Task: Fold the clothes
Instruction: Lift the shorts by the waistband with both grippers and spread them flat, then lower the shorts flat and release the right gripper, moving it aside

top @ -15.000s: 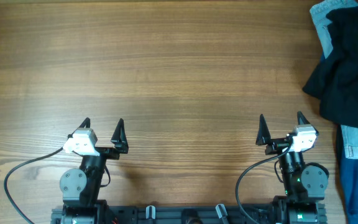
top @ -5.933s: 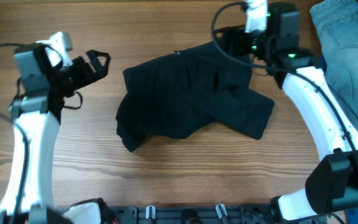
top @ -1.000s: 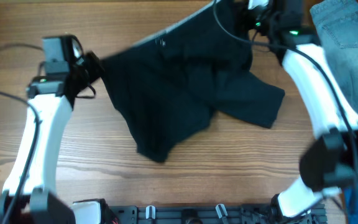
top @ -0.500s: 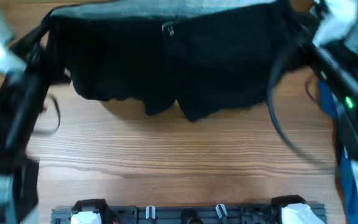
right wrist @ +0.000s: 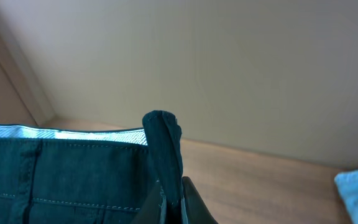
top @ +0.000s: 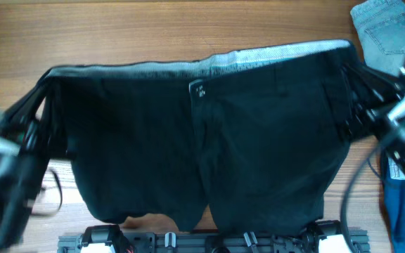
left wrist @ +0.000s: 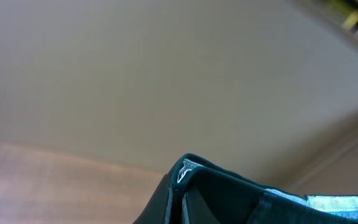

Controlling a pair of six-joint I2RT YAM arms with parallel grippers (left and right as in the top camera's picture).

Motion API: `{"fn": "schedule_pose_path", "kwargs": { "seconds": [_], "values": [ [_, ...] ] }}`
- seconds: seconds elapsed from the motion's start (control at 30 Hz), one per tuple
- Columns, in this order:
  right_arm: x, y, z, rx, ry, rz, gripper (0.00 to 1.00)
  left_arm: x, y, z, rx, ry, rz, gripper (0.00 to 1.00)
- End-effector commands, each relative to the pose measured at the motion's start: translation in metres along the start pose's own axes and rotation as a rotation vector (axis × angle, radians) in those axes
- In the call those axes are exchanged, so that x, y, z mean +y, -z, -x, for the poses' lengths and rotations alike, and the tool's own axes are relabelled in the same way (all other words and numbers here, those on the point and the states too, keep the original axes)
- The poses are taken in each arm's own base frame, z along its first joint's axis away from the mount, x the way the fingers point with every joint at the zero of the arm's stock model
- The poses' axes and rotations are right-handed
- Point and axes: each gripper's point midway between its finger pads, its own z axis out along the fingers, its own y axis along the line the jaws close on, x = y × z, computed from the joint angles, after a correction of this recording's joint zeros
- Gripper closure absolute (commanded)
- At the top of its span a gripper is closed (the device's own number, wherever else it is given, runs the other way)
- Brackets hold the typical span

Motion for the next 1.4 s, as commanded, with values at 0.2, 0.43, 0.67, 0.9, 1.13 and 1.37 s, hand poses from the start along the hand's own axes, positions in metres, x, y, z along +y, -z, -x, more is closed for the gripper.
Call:
{"fn": "schedule_pose_path", "kwargs": {
  "seconds": [0.2, 0.43, 0.67, 0.9, 1.13, 1.37],
  "values": [
    [-0.063, -0.172, -0.099, 0.383, -0.064, -0.067, 0.96, 0.089, -0.158, -0.089, 0.364, 0.077, 0.206, 0.96],
    [-0.1, -0.321, -0.224, 0.515, -0.164, -0.033, 0.96, 0.136, -0.29, -0.212, 0.552, 0.092, 0.204, 0.96],
    [-0.129, -0.413, -0.299, 0.372, -0.224, -0.052, 0.96, 0.174, -0.391, -0.306, 0.453, 0.062, 0.134, 0.96],
    [-0.142, -0.438, -0.279, 0.176, -0.167, -0.065, 0.49, 0.19, -0.409, -0.316, 0.377, 0.044, 0.153, 0.12],
    [-0.136, -0.396, -0.195, 0.144, -0.158, -0.075, 0.0, 0.179, -0.388, -0.255, 0.34, 0.047, 0.167, 0.0],
    [-0.081, -0.278, -0.19, 0.523, -0.267, -0.071, 0.0, 0.157, -0.283, -0.216, 0.57, 0.087, 0.292, 0.0]
  ]
}}
